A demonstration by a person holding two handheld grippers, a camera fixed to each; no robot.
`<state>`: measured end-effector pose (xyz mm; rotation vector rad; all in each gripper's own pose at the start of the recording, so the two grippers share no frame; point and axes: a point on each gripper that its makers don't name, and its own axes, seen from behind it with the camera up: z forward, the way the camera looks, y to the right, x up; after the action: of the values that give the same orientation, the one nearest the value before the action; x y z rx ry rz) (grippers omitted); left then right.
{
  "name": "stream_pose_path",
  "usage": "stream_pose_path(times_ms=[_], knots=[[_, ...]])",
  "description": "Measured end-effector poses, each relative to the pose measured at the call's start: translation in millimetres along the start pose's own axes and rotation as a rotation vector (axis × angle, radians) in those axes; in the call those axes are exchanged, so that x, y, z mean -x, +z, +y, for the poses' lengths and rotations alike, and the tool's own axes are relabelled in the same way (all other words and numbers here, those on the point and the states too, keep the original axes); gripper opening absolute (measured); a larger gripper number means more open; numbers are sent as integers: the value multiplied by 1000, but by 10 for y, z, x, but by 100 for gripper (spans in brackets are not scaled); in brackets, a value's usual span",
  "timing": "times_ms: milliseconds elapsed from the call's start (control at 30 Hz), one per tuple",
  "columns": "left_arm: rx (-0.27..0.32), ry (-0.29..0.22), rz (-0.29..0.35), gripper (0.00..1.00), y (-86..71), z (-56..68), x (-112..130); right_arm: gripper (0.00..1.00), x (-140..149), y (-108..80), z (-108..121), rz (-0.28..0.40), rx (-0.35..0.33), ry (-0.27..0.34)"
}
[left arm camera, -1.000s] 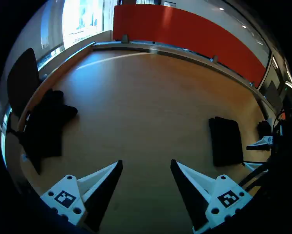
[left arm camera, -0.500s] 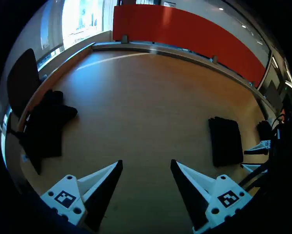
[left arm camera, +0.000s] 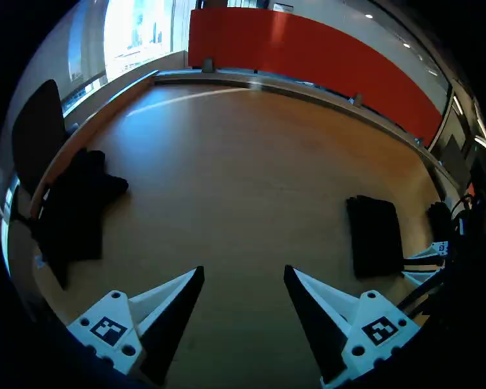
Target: Fold towel
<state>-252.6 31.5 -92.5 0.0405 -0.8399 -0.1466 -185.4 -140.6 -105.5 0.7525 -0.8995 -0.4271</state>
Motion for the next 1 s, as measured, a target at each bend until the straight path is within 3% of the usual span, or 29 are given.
stream_pose_path(times_ms=[200,400,700,1000], knots=[[-2,1,-2,91,-1,-5,8,31,8,4,-18,0,-1,-1],[-3,0,0,91,-4,-9,-4,7,9,20,-45,0,-12,9],[-3,1,-2,91,0,-19,9,6,-7,-34,-21,3,-6,10],[2,0,0,91,-5,-11,4,6,-317,-232,119,50,25,-12]])
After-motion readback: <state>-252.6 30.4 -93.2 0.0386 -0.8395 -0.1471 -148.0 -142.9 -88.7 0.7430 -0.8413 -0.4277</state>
